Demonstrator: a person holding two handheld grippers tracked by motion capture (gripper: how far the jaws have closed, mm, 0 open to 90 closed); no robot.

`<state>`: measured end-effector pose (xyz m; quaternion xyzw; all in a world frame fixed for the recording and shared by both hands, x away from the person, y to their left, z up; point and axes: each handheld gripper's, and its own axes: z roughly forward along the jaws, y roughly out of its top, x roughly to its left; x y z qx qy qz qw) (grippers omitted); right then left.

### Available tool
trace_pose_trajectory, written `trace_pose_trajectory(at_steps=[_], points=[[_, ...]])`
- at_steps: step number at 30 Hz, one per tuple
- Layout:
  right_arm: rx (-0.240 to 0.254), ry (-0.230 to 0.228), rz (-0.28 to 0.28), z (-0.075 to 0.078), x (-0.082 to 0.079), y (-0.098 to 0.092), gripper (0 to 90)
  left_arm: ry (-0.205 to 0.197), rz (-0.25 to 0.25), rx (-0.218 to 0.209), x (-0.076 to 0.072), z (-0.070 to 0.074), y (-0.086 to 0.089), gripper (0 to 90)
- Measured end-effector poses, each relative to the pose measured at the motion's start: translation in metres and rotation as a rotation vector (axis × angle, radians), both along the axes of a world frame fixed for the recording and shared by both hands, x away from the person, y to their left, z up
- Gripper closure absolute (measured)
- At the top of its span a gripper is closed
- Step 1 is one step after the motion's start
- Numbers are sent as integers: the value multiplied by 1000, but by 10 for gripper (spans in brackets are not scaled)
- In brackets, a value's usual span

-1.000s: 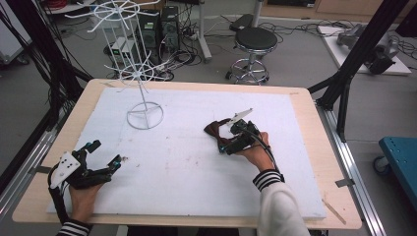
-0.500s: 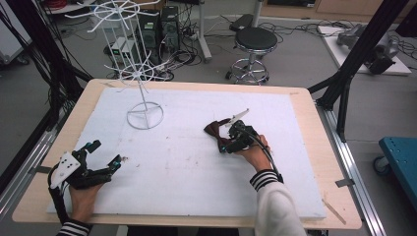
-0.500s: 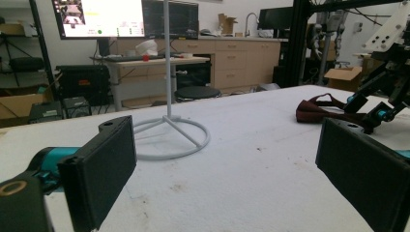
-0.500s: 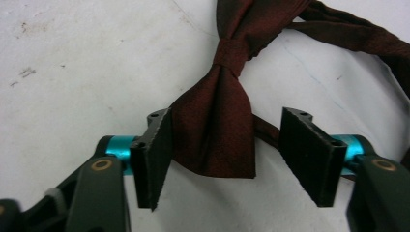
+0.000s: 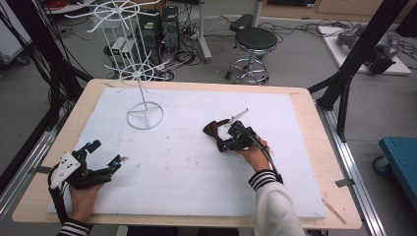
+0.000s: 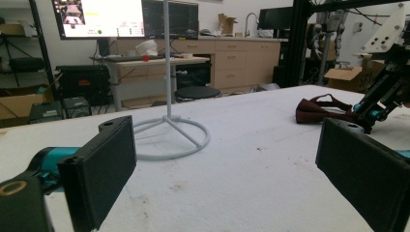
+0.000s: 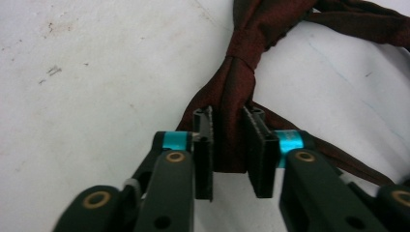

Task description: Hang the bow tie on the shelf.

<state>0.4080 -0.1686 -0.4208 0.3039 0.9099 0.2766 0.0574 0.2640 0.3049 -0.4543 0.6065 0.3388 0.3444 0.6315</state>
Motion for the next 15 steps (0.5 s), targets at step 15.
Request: trace_pose_trajectory(at_steps=[15], points=[[23, -36, 36, 8, -3, -2, 815, 0, -3, -2, 0, 0, 0, 77]])
